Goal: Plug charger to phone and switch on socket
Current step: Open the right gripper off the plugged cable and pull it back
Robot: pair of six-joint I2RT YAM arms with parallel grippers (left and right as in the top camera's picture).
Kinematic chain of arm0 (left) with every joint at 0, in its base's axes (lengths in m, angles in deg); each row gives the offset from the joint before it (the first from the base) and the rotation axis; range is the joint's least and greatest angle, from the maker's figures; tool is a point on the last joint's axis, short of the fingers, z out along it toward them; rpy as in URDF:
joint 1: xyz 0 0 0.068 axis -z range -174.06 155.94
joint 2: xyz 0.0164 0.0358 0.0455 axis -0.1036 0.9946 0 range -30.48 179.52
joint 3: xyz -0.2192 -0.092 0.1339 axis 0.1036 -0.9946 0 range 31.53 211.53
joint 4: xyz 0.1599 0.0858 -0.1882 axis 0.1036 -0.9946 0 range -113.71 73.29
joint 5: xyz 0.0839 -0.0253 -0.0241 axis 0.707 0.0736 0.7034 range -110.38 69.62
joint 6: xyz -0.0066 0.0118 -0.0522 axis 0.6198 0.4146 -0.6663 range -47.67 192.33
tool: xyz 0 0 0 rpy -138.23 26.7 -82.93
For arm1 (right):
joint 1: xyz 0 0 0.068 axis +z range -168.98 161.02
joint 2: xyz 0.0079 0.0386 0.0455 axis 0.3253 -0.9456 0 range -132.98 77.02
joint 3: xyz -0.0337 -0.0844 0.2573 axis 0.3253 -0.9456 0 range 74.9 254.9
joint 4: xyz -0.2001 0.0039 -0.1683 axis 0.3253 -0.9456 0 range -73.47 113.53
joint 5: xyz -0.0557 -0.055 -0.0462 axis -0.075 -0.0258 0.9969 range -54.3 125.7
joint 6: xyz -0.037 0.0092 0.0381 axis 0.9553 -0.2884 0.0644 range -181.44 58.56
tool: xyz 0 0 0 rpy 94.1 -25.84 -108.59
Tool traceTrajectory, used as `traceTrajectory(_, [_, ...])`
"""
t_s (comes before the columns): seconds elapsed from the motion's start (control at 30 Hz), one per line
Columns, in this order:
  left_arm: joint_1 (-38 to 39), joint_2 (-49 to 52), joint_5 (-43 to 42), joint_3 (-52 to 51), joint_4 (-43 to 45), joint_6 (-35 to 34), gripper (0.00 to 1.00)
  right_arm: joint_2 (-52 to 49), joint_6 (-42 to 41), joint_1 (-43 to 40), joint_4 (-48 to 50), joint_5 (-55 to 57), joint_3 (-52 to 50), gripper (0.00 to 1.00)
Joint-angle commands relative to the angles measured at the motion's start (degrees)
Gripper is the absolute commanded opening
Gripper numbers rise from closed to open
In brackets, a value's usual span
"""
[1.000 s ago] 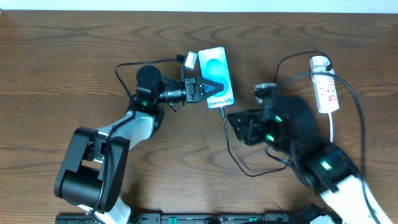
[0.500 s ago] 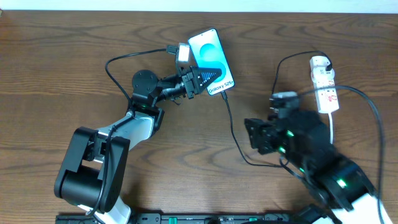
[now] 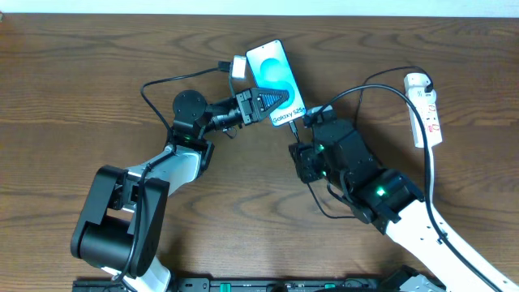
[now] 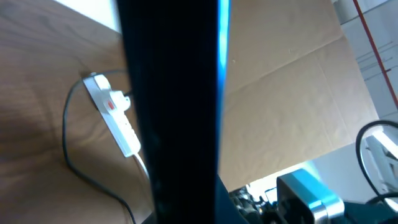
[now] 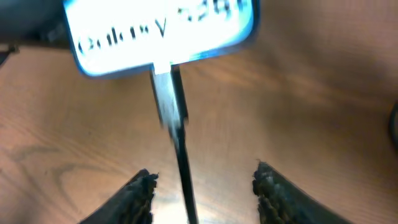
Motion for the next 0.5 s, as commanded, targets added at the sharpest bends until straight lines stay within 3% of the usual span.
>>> traceTrajectory(0.0, [0.04, -0.81, -2.58, 0.37, 1.05, -2.03, 0.07, -1.03, 1.6, 0.17, 2.01, 2.01, 0.66, 0.4])
traceTrajectory(0.33, [2.1, -0.81, -3.08, 0.37, 1.07, -2.12, 0.07, -2.8, 1.97, 0.17, 6.58, 1.95, 0.66, 0.06])
traceTrajectory(0.47, [3.32, -0.81, -5.75, 0.37, 1.07, -1.09, 0.07, -2.62, 1.92, 0.17, 11.26, 0.13, 0.68, 0.01])
